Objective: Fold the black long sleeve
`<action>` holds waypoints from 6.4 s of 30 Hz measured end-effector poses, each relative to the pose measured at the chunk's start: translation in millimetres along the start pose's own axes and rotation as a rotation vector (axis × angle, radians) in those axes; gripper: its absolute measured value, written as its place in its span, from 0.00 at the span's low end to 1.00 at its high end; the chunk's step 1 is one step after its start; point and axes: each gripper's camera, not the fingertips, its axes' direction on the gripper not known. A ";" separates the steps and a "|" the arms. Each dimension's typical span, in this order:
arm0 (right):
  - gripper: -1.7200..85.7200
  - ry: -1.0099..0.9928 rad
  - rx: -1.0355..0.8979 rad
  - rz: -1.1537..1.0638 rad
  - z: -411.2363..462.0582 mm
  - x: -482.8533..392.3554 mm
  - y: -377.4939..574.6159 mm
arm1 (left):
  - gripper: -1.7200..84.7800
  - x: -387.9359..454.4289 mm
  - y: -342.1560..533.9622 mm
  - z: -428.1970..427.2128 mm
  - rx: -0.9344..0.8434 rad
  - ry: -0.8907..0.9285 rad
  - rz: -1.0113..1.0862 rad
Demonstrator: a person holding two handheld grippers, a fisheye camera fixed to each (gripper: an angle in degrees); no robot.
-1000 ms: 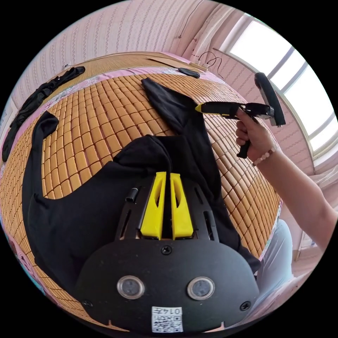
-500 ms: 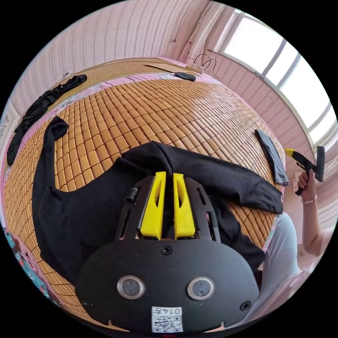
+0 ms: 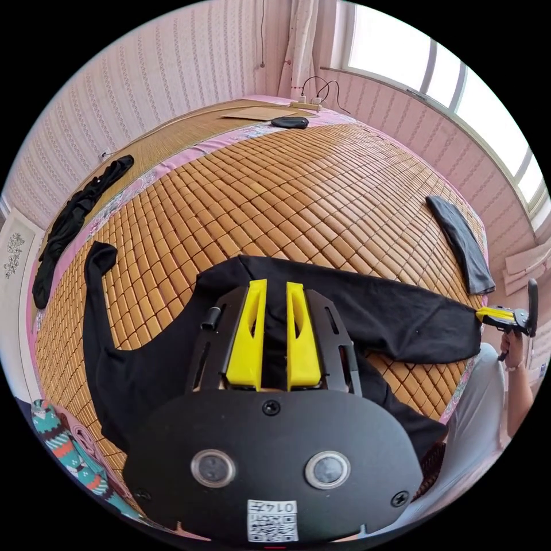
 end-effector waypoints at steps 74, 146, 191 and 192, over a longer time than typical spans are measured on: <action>0.11 -0.113 -0.183 -0.988 29.6 -580.6 -146.9 | 0.07 -178.8 483.1 -268.6 0.156 -0.092 -0.469; 0.02 -0.095 -0.173 -0.904 123.0 -874.8 -279.3 | 0.11 -222.7 789.7 -345.9 0.201 -0.203 -0.975; 0.03 0.010 -0.166 -1.067 156.8 -919.8 -234.5 | 0.01 -273.3 838.1 -334.1 0.027 -0.189 -1.045; 0.02 0.003 -0.176 -1.063 159.1 -917.7 -235.5 | 0.01 -273.7 845.2 -339.5 0.050 -0.171 -1.063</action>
